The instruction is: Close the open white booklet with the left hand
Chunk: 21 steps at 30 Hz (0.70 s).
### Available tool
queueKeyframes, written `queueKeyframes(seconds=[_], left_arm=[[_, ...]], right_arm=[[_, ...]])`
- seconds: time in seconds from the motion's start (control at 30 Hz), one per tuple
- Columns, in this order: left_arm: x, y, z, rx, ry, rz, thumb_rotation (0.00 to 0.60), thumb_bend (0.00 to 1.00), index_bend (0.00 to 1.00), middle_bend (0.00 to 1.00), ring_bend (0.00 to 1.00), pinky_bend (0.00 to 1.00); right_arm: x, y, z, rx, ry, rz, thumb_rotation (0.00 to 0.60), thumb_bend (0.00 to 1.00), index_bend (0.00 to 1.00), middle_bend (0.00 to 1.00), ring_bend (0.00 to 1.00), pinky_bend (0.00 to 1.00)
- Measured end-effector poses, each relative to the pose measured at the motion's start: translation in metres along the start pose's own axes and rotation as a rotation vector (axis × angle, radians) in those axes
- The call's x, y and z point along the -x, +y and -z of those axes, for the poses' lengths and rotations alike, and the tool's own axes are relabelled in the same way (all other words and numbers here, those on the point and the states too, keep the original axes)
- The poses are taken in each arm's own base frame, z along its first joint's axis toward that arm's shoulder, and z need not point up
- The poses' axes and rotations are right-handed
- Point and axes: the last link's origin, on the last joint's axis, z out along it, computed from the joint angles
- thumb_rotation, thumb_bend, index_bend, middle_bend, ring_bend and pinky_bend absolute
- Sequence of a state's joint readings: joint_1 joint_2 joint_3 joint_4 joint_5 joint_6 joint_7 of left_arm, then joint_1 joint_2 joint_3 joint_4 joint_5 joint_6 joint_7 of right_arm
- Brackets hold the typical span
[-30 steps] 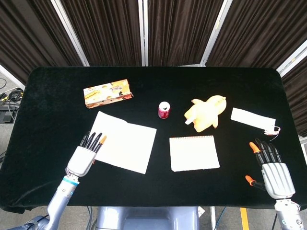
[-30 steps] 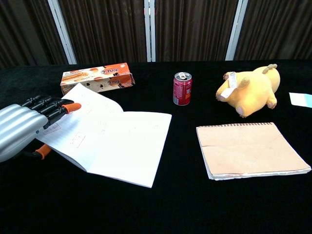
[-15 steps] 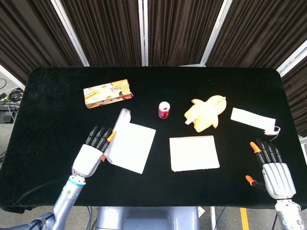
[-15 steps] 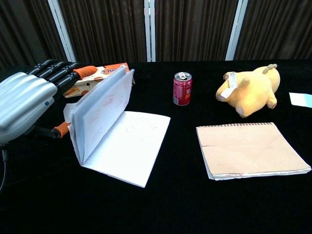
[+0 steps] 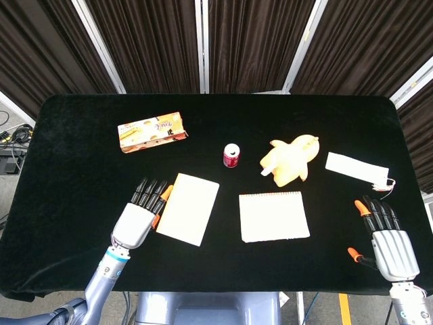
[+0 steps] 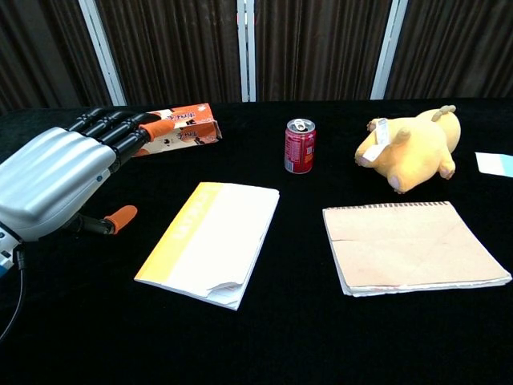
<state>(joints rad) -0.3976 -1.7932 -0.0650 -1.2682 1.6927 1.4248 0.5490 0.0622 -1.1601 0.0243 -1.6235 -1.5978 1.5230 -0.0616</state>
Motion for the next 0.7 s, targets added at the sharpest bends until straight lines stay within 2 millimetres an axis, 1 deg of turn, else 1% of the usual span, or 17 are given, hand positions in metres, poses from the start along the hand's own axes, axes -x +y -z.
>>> queueKeyframes(seconds=[0.2, 0.3, 0.5, 0.57, 0.7], left_arm=[[-0.003, -0.021, 0.016, -0.049, -0.016, -0.011, 0.6, 0.28, 0.0, 0.0, 0.0, 0.0], [-0.009, -0.037, 0.031, -0.102, -0.028, -0.006, 0.6, 0.25, 0.0, 0.0, 0.0, 0.0], [-0.028, -0.074, 0.075, -0.266, -0.048, 0.048, 0.6, 0.14, 0.0, 0.0, 0.0, 0.0], [-0.033, -0.084, 0.089, -0.32, -0.051, 0.072, 0.6, 0.13, 0.0, 0.0, 0.0, 0.0], [-0.037, -0.094, 0.111, -0.397, -0.064, 0.134, 0.6, 0.13, 0.0, 0.0, 0.0, 0.0]], right_arm=[[0.0, 0.0, 0.0, 0.0, 0.003, 0.007, 0.6, 0.01, 0.0, 0.0, 0.0, 0.0], [0.001, 0.0, 0.0, 0.002, 0.001, 0.015, 0.6, 0.01, 0.0, 0.0, 0.0, 0.0], [0.001, -0.002, 0.0, -0.009, 0.011, 0.03, 0.6, 0.01, 0.0, 0.0, 0.0, 0.0], [0.001, -0.002, -0.001, -0.011, 0.017, 0.034, 0.6, 0.01, 0.0, 0.0, 0.0, 0.0], [-0.002, -0.002, -0.002, -0.01, 0.036, 0.031, 0.6, 0.01, 0.0, 0.0, 0.0, 0.0]])
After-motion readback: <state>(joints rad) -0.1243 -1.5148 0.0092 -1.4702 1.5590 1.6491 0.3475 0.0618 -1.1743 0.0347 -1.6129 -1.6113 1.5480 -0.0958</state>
